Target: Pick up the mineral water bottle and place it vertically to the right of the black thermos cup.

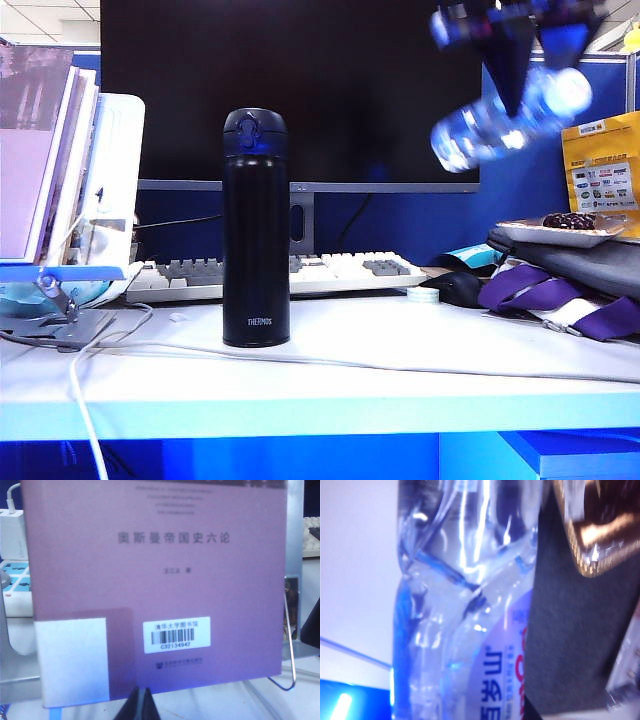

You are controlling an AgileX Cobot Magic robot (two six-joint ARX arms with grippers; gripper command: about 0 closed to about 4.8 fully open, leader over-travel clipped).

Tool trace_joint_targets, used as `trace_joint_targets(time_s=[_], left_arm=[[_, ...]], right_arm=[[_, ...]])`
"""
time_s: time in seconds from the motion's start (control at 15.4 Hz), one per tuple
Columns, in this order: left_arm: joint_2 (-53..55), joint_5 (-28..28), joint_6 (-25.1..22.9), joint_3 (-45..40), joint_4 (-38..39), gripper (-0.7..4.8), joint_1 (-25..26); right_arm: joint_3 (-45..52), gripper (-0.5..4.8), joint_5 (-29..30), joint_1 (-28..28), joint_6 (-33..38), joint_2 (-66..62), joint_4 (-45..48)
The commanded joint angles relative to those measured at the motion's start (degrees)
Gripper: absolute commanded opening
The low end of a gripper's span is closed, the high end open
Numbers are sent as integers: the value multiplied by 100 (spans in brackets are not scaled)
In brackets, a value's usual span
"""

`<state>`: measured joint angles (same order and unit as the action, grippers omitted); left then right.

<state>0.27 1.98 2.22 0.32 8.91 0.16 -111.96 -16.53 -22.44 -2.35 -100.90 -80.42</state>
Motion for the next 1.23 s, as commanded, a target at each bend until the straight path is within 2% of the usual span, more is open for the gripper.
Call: trace_joint_targets(time_s=[0.06,0.52,0.58,0.71,0.78,0.84,1.1,1.23], left_arm=[[-17,24,-9,-2,66,-5,2],[-17,109,4,-2,-68,-5,0],[-17,245,205,-2,-369,-5,-2],[-17,890,1331,9,-2315,-5,-2],[-17,946,1646,61,-2900,-5,-2],[-13,942,1945,254,-3027,-5,-2],[542,1038,1917,1528,-3045,-5,-2],[1646,1832,1915,2465,-3042,-5,-2]], right_arm=[[-356,228,175,-26,83,216,160],[-490,229,387,-26,129,656,162],[-490,229,435,-26,129,667,162],[-490,229,752,-33,151,734,162],[-492,229,887,-33,179,745,160],[-492,229,1014,-33,195,756,162],[-492,229,1073,-33,192,826,166],[-492,229,1169,-33,192,826,170]])
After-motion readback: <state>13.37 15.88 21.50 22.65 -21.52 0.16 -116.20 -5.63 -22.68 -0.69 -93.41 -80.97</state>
